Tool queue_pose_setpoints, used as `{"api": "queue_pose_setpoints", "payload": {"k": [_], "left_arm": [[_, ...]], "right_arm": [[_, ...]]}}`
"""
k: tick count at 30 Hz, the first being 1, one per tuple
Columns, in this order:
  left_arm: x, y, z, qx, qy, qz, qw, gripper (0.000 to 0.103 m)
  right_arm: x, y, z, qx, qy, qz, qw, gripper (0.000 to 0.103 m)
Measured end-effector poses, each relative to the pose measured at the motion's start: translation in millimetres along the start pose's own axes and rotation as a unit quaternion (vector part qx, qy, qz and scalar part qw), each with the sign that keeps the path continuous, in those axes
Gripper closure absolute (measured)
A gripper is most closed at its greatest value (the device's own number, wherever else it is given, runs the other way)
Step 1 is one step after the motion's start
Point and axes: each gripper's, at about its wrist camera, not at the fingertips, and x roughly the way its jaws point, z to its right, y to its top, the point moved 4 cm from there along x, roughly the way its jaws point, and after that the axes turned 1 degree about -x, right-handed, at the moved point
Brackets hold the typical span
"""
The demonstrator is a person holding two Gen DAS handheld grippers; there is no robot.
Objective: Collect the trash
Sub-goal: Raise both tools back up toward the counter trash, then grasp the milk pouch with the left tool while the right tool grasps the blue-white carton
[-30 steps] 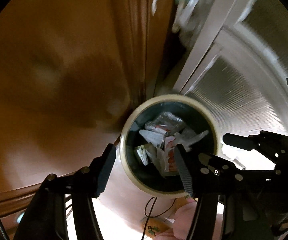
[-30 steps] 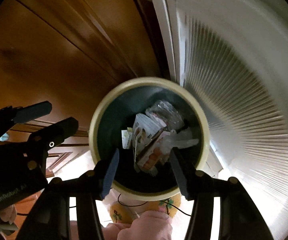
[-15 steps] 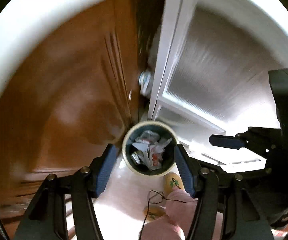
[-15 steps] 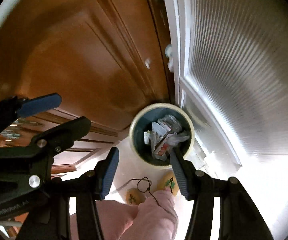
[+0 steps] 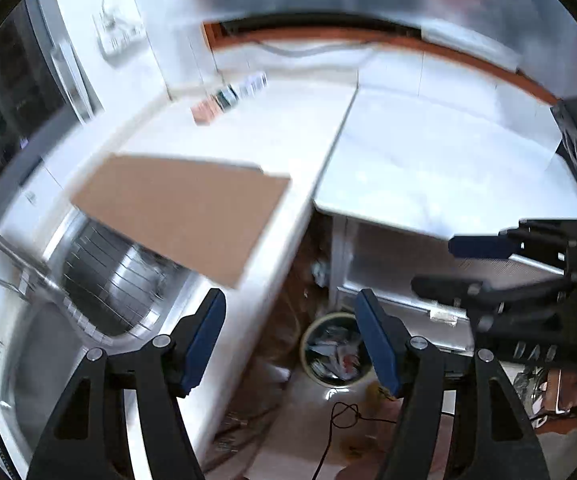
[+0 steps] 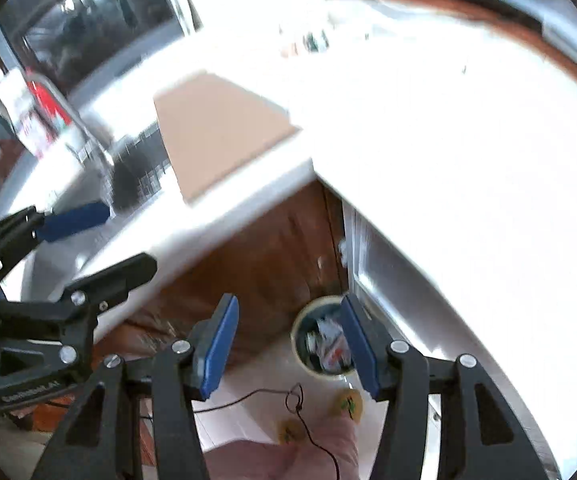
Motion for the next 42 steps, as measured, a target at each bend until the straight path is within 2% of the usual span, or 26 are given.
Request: {"api": "queue_pose_setpoints", "payload": {"k": [5, 10, 14, 16, 20, 25, 29, 31, 37, 42], "left_arm": [[-57, 41, -32, 0.017, -0.001, 0.025, 0.9995, 0.033], [-82, 83, -71, 0.0, -0.001, 0.027, 0.9996, 0.032], [-92, 119, -99, -0.012, 0.017, 0.039, 0.999, 0.032], [-89, 136, -110, -0.016, 0.022, 0.041, 0.9988, 0.031], [-73, 173, -128, -0.019, 0.02, 0.038, 0.9989, 0.031], [-21, 218, -147, -0.012, 0.026, 0.029, 0.9992, 0.028], [51, 253, -160, -0.008, 0.013, -0.003, 0.9999, 0.028], [92, 270, -167, -0.015, 0.009, -0.021, 0.9996, 0.028], [219, 306, -190, -0.037, 0.006, -0.074, 0.9966, 0.028], [296, 316, -196, -0.036, 0.014, -0.104, 0.9938, 0.028]], "right_arm": [[-46, 52, -10, 0.022, 0.008, 0.04, 0.999, 0.049], [-70, 99, -17, 0.045, 0.02, 0.056, 0.997, 0.049], [-83, 130, -16, 0.049, 0.008, 0.07, 0.996, 0.047], [-79, 144, -11, 0.058, 0.007, 0.071, 0.996, 0.042], [-72, 183, -2, 0.07, 0.004, 0.081, 0.994, 0.042], [-48, 235, 16, 0.096, 0.006, 0.088, 0.992, 0.041], [-10, 281, 35, 0.115, 0.006, 0.088, 0.989, 0.04], [16, 303, 47, 0.124, 0.005, 0.087, 0.988, 0.037], [109, 358, 84, 0.158, 0.009, 0.065, 0.985, 0.036], [185, 387, 113, 0.187, 0.005, 0.042, 0.981, 0.036]]}}
